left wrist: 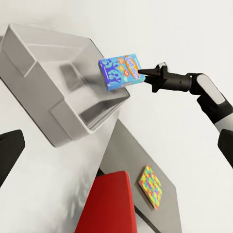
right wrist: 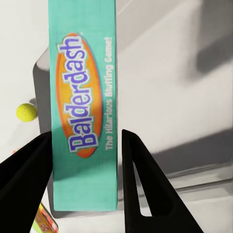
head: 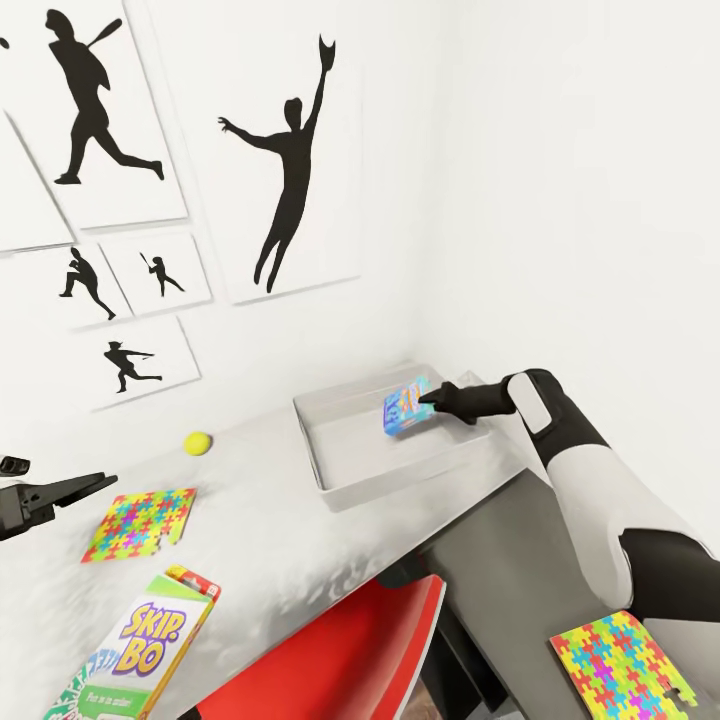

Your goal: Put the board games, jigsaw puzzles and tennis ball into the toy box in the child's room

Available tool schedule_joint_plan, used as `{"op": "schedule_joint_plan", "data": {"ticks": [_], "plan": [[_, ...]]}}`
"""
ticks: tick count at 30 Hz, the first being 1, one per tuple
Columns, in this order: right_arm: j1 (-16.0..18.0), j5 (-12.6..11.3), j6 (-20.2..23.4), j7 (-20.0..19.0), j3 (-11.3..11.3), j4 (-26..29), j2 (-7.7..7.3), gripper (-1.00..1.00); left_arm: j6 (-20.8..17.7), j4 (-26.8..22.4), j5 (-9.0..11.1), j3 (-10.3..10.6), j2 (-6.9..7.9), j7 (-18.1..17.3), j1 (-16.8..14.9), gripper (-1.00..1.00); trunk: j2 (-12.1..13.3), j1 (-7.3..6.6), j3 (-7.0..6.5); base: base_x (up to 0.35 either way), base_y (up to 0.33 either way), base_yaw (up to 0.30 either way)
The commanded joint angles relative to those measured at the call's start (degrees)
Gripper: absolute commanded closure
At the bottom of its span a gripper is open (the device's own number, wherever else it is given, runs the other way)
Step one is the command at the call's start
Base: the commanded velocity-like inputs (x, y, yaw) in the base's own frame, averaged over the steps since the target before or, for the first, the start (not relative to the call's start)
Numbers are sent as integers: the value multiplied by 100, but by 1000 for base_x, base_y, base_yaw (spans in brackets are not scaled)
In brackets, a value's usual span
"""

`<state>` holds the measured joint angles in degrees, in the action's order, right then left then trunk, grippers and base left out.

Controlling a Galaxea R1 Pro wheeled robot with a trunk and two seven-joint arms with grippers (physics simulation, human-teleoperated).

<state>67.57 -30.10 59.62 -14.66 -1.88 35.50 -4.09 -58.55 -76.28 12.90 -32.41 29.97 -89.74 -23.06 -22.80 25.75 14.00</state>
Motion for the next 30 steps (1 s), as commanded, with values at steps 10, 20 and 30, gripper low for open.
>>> {"op": "schedule_joint_plan", "data": {"ticks": [10,20,30], "plan": [[22,63,7,-42,-14,15,15,100,-35,-1,-7,14,-8,-26,-5,-100,-12,3,43,0,0,0],[71,67,3,-41,5,18,7,100,-9,-1,-7,2,-9,-26,-6,-100,-12,3,115,0,0,0],[136,72,5,-45,33,36,-10,100,-8,-1,-7,-13,-9,-26,-6,-100,-12,3,189,0,0,0]]}}
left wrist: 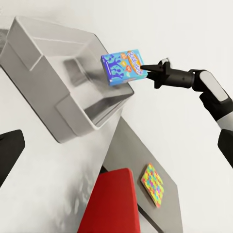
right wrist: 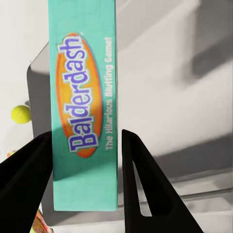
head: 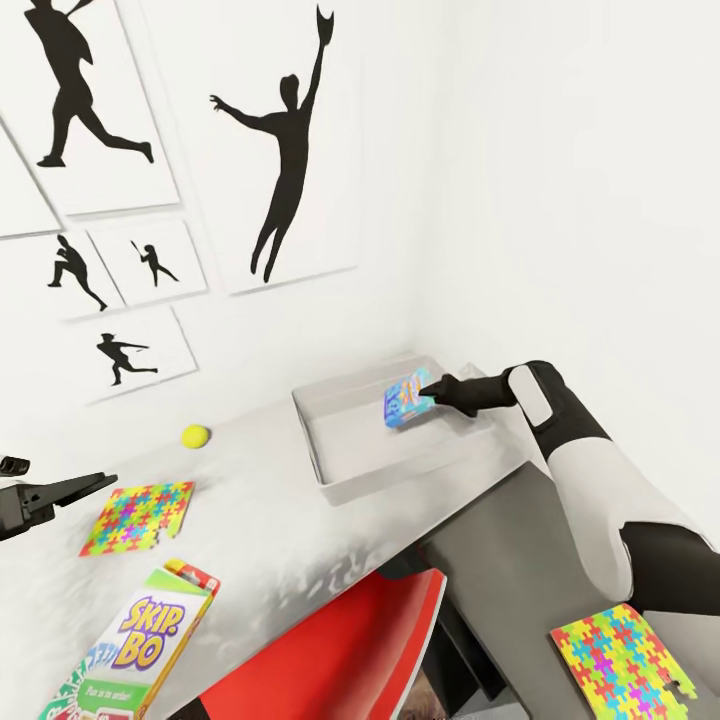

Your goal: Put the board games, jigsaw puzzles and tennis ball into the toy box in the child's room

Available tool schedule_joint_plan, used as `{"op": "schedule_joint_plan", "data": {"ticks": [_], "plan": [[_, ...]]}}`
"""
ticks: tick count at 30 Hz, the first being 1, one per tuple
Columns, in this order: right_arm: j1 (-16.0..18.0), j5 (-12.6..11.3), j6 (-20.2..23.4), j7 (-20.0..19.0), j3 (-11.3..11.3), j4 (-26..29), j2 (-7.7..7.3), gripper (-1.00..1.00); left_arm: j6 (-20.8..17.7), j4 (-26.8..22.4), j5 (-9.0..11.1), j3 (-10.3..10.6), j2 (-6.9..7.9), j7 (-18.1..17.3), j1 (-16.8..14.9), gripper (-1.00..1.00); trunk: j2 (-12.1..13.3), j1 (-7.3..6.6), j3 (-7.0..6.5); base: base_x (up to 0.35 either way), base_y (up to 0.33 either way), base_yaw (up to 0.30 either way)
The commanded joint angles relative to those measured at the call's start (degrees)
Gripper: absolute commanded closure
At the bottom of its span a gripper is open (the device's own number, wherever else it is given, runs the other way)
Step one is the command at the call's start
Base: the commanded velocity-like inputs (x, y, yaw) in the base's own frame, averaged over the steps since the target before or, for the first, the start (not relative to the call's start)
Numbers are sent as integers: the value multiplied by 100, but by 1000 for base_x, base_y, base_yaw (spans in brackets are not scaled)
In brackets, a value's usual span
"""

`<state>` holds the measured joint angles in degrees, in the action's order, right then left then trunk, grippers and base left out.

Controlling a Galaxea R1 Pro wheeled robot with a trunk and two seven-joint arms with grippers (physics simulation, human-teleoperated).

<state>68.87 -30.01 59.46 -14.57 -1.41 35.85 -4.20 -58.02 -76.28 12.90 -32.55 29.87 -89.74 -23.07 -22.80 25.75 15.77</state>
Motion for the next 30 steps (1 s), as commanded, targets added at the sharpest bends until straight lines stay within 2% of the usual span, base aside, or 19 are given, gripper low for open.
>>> {"op": "schedule_joint_plan", "data": {"ticks": [1,30], "plan": [[18,63,21,-55,-13,-3,3,100,-61,-1,-7,-2,2,-26,-4,-100,-12,3,19,0,0,0],[113,57,54,-72,0,-44,-11,100,-62,-1,-7,6,2,-26,-4,-100,-12,3,234,0,0,0]]}}
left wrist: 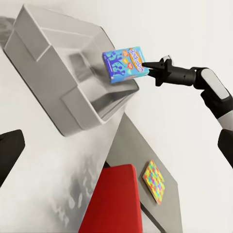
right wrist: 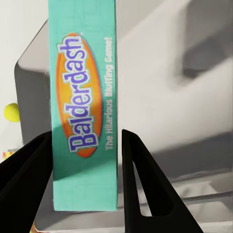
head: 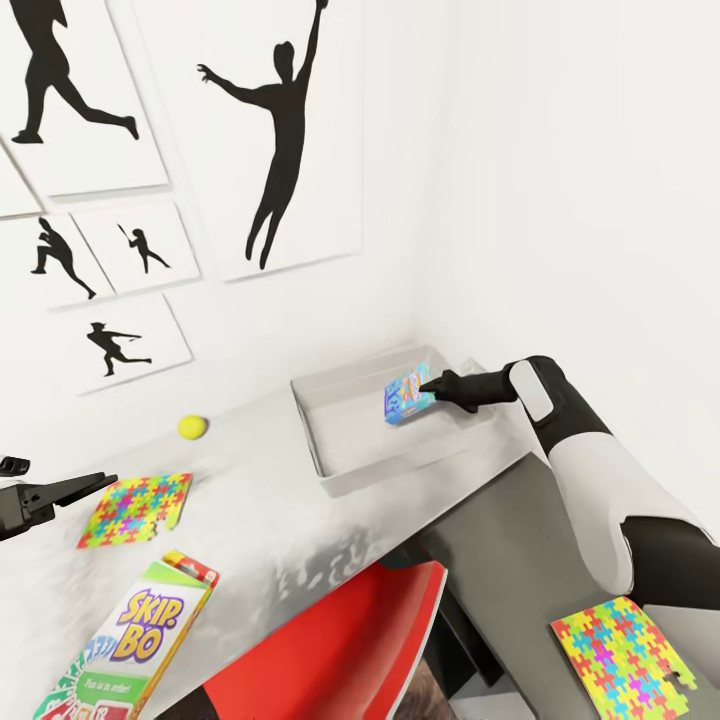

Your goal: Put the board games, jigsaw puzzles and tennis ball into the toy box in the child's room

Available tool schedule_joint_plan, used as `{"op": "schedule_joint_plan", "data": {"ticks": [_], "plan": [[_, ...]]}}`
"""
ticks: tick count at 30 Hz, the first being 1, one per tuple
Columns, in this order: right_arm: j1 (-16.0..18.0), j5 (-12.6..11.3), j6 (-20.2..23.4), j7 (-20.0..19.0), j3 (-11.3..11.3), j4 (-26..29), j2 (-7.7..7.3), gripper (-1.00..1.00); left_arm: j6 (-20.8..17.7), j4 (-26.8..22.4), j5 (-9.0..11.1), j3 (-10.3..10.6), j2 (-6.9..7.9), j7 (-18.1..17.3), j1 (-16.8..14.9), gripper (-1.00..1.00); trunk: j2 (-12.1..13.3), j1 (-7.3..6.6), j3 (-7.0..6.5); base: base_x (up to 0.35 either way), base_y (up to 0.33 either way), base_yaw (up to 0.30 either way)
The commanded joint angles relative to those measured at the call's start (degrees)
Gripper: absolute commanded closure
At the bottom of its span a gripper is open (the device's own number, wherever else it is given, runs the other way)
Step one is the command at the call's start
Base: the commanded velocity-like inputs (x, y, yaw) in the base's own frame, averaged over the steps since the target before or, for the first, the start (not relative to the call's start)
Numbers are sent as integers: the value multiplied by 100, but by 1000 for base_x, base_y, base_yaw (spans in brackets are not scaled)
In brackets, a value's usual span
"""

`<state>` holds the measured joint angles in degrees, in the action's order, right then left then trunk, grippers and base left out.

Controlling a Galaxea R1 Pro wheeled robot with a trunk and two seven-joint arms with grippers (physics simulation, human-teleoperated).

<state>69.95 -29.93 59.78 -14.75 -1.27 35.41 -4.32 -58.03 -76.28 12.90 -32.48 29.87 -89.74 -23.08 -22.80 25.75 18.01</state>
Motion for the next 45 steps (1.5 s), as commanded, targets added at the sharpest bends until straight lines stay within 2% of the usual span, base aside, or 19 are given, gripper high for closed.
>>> {"op": "schedule_joint_plan", "data": {"ticks": [1,11,28,36,45], "plan": [[9,49,22,-54,-14,-2,1,100,-62,-1,-7,2,2,-26,-4,-100,-11,3,18,0,0,0],[10,54,22,-43,-9,-10,3,100,-60,-1,-7,18,2,-26,-4,-100,-11,3,87,0,0,0],[10,57,22,-30,3,-14,-15,100,-60,-1,-7,22,2,-26,-4,-100,-11,3,95,0,0,0],[10,41,22,109,3,-44,-110,100,-60,-1,-7,23,2,-26,-4,-100,-11,3,95,0,0,0],[10,40,22,129,-8,-51,-122,100,-60,-1,-7,25,2,-26,-4,-100,-11,3,95,0,0,0]]}}
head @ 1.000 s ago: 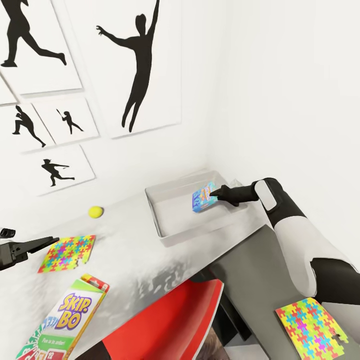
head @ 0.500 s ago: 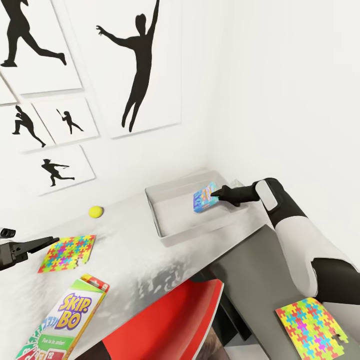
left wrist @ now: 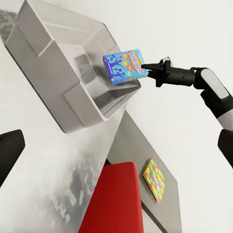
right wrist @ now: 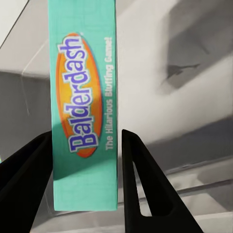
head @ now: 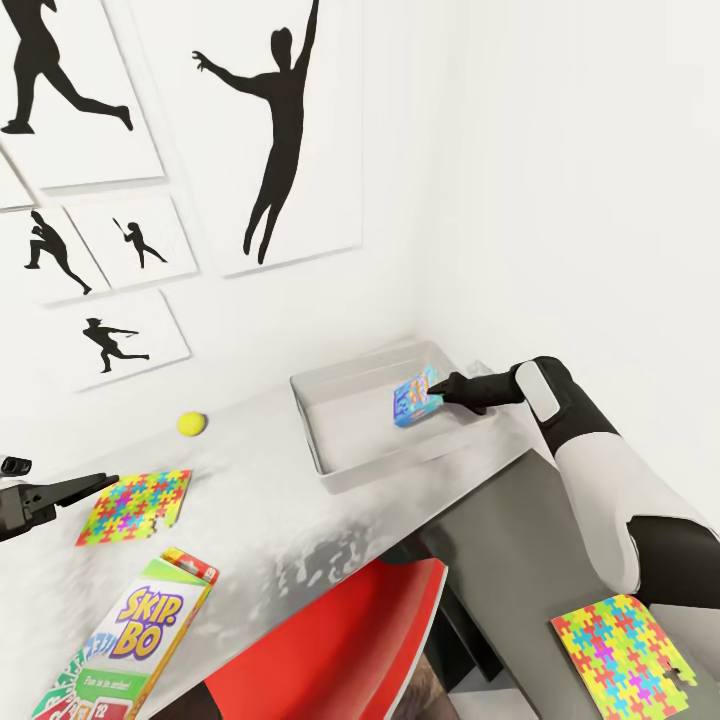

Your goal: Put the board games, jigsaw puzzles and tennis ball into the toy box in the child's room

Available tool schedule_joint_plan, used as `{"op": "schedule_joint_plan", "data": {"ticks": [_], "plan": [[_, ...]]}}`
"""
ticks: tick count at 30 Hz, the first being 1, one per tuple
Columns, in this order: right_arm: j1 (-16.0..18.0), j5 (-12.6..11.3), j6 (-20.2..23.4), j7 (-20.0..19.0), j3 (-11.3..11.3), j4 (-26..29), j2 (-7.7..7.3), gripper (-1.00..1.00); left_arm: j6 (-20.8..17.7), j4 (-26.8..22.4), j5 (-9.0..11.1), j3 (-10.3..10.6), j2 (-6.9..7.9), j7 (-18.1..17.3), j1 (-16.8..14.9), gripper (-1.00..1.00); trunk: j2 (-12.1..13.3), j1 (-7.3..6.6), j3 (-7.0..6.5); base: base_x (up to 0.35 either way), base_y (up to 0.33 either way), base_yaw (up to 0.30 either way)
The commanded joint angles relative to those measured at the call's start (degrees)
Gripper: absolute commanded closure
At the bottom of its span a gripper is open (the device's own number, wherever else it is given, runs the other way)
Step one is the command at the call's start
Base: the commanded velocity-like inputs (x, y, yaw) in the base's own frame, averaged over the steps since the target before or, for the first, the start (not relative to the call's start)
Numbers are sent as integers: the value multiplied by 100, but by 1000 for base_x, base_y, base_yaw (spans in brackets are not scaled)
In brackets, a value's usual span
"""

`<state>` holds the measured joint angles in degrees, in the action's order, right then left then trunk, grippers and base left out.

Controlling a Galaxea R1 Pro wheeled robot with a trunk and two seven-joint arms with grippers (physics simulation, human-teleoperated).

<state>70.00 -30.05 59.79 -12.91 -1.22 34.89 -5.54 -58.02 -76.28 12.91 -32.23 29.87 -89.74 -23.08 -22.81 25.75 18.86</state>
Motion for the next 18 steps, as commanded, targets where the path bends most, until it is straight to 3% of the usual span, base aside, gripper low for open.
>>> {"op": "schedule_joint_plan", "data": {"ticks": [1,18], "plan": [[5,52,21,-51,-15,0,1,100,-61,-1,-7,-1,2,-26,-4,-100,-11,3,10,0,0,0],[-4,69,-5,-54,-2,9,9,100,-61,-1,-7,-3,2,-26,-4,-100,-11,3,10,0,0,0]]}}
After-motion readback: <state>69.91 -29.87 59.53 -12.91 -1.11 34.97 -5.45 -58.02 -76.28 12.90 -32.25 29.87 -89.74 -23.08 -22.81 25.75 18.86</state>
